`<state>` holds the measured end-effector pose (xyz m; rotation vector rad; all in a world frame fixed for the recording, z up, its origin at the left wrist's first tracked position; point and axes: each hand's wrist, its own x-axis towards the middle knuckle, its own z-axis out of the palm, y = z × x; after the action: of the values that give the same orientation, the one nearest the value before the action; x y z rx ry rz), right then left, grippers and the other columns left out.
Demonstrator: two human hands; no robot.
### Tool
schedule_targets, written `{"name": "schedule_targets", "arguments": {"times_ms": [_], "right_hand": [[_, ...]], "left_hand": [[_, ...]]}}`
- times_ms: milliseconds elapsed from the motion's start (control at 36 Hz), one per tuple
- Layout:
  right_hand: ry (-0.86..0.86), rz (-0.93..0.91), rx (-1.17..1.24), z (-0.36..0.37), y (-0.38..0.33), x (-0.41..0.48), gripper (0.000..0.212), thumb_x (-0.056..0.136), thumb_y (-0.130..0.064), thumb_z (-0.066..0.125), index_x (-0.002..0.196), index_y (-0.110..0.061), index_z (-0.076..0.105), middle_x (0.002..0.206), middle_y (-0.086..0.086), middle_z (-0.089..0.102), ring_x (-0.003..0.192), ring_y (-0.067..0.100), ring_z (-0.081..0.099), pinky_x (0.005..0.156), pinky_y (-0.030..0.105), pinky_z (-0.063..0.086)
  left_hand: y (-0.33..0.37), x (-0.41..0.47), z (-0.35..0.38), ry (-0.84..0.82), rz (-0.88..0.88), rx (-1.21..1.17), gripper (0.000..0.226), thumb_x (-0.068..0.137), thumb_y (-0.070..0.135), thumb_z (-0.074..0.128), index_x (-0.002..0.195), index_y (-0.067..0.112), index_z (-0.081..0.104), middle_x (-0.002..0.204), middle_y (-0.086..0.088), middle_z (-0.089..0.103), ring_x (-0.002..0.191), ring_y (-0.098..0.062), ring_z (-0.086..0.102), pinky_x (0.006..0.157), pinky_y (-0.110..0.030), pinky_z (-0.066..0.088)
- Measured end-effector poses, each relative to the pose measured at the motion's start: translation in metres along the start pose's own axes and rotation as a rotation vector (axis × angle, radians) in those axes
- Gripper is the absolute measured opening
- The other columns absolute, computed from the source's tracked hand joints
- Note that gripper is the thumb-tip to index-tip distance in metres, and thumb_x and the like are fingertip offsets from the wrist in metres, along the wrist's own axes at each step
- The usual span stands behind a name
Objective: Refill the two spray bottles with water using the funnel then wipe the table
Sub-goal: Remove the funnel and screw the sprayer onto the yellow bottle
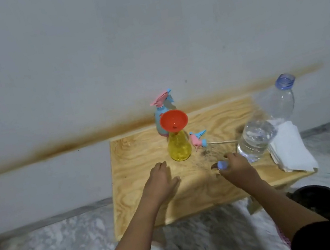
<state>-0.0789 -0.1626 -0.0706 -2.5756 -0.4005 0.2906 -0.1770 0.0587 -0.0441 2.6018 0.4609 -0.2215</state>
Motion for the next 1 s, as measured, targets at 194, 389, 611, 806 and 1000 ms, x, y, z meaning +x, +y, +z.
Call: {"name": "schedule_targets", "arguments": {"times_ms": [194, 389, 611, 806, 1000], "right_hand": [[0.057, -0.039, 0.259, -0.014, -0.080, 0.021, 0.070, 0.078, -0.028, 0.071, 0.136, -0.006, 0.039, 0.132, 0.013, 0.048, 0.121, 0.028, 0.046, 0.096, 0.043, 0.045], [0.132, -0.168, 0.272, -0.039, -0.128, 0.058, 0.102, 0.068, -0.051, 0.076, 0.146, -0.015, 0.021, 0.150, 0.002, 0.029, 0.140, 0.017, 0.026, 0.108, 0.037, 0.032], [-0.025, -0.149, 0.199, -0.034, -0.142, 0.098, 0.115, 0.057, -0.056, 0.081, 0.146, -0.015, 0.019, 0.146, 0.004, 0.031, 0.136, 0.020, 0.029, 0.104, 0.037, 0.034], [0.033, -0.286, 0.254, -0.021, -0.133, 0.104, 0.094, 0.058, -0.036, 0.088, 0.132, -0.004, 0.040, 0.122, 0.012, 0.047, 0.114, 0.022, 0.045, 0.081, 0.012, 0.028], [-0.009, -0.295, 0.272, -0.024, -0.134, 0.109, 0.093, 0.057, -0.039, 0.087, 0.132, -0.010, 0.041, 0.122, 0.007, 0.046, 0.110, 0.016, 0.044, 0.082, 0.017, 0.032]], "left_hand": [[-0.026, 0.015, -0.040, 0.101, 0.040, -0.005, 0.076, 0.090, 0.044, 0.055, 0.145, 0.003, 0.023, 0.151, -0.010, 0.027, 0.140, -0.022, 0.023, 0.108, -0.030, 0.027], [-0.014, 0.050, -0.048, 0.110, 0.100, -0.019, 0.082, 0.086, 0.047, 0.060, 0.144, 0.004, 0.023, 0.152, -0.010, 0.025, 0.141, -0.020, 0.021, 0.109, -0.032, 0.029], [0.002, 0.088, -0.015, 0.153, 0.194, -0.104, 0.079, 0.070, 0.030, 0.080, 0.131, -0.005, 0.043, 0.124, -0.021, 0.051, 0.119, -0.036, 0.047, 0.101, -0.045, 0.041], [0.011, 0.100, -0.001, 0.215, 0.124, -0.344, 0.060, 0.072, 0.025, 0.079, 0.123, 0.006, 0.051, 0.116, -0.013, 0.057, 0.109, -0.027, 0.054, 0.088, -0.034, 0.045], [0.015, 0.104, 0.003, 0.229, 0.061, -0.442, 0.049, 0.081, 0.018, 0.072, 0.123, 0.005, 0.051, 0.118, -0.013, 0.057, 0.110, -0.024, 0.054, 0.082, -0.021, 0.038]]}}
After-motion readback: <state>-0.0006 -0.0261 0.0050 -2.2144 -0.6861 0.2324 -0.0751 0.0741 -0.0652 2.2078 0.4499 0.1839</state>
